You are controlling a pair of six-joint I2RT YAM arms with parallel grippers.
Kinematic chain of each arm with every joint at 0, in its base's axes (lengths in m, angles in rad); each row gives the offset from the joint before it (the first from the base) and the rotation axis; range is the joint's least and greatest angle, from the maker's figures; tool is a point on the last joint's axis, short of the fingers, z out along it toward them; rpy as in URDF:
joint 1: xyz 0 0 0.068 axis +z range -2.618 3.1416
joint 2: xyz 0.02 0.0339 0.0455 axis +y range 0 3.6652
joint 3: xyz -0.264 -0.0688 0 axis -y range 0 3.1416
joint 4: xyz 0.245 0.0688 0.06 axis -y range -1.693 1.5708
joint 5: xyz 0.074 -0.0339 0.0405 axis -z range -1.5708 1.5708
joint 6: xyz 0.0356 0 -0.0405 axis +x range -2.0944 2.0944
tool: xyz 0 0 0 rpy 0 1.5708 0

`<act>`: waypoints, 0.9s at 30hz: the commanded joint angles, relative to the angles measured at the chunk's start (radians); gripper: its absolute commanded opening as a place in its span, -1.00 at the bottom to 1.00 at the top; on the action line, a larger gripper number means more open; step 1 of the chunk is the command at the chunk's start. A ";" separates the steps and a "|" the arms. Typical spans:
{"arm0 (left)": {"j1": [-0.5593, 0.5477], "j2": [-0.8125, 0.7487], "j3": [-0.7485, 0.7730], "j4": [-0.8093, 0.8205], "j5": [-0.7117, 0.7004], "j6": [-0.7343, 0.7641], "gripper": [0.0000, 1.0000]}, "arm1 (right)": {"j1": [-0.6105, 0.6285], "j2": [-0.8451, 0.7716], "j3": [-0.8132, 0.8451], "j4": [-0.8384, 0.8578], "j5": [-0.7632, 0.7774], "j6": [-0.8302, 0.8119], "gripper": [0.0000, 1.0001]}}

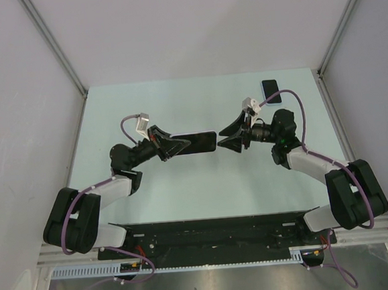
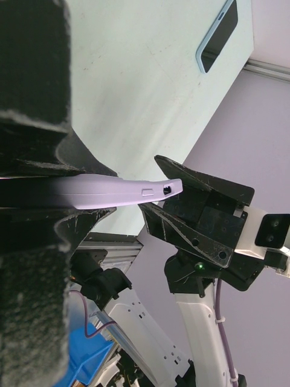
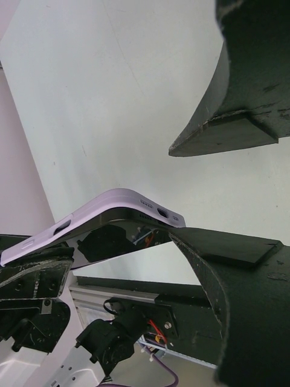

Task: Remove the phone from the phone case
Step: Remove the phone case from the phone.

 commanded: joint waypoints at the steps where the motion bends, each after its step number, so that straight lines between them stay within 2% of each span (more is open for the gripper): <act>1: 0.008 -0.019 0.012 0.308 -0.003 -0.018 -0.99 | 0.011 0.010 0.001 0.030 -0.003 -0.024 0.09; 27: 0.006 -0.002 0.013 0.344 0.023 -0.055 -0.99 | 0.026 0.022 0.001 0.016 0.044 -0.052 0.09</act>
